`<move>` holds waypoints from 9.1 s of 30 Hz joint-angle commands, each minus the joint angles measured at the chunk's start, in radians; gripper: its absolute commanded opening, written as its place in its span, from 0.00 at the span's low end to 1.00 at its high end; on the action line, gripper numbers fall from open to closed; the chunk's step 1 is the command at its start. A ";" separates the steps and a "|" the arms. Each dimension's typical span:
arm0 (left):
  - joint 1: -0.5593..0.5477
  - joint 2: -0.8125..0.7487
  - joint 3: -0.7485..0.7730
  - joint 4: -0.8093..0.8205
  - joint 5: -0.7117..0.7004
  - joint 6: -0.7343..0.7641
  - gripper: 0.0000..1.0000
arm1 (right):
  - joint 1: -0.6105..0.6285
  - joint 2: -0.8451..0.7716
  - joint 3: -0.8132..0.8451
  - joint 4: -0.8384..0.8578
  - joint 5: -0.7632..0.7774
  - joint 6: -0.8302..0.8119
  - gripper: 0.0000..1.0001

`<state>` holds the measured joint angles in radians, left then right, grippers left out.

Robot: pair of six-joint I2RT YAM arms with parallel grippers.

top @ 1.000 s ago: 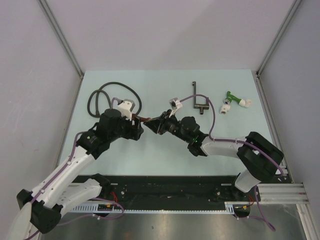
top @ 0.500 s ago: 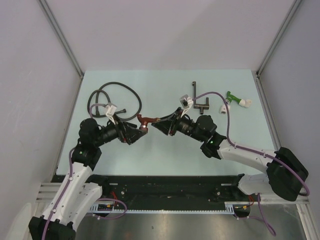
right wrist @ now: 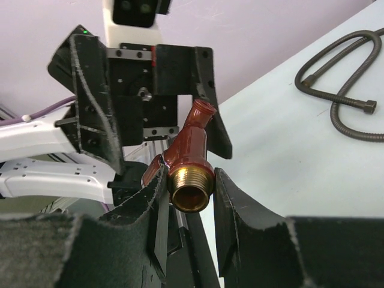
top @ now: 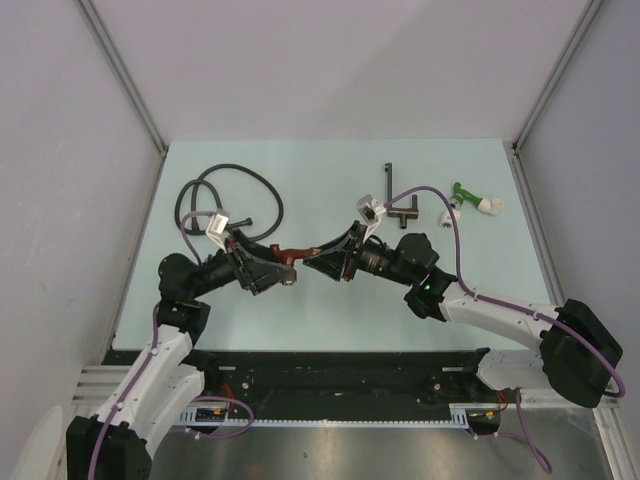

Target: Install the water faucets

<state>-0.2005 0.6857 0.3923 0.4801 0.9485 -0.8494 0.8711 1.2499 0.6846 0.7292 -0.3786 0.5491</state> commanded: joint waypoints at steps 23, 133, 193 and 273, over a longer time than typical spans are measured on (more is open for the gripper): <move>0.006 -0.020 -0.084 0.482 -0.042 -0.429 0.46 | 0.022 0.031 0.001 0.136 -0.083 -0.023 0.00; -0.174 -0.380 0.246 -0.880 -0.769 0.532 0.00 | -0.363 0.126 0.211 -1.232 0.544 0.060 0.77; -0.180 -0.376 0.238 -0.874 -0.763 0.527 0.00 | -0.215 0.319 0.237 -1.010 0.394 0.028 0.90; -0.180 0.121 0.450 -0.111 -0.429 0.099 0.00 | -0.092 -0.149 0.135 -0.231 0.653 -0.417 0.00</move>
<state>-0.3752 0.7593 0.7742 0.0742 0.4568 -0.6167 0.7708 1.1278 0.7643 0.2634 0.2817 0.2543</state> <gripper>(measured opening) 0.273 0.409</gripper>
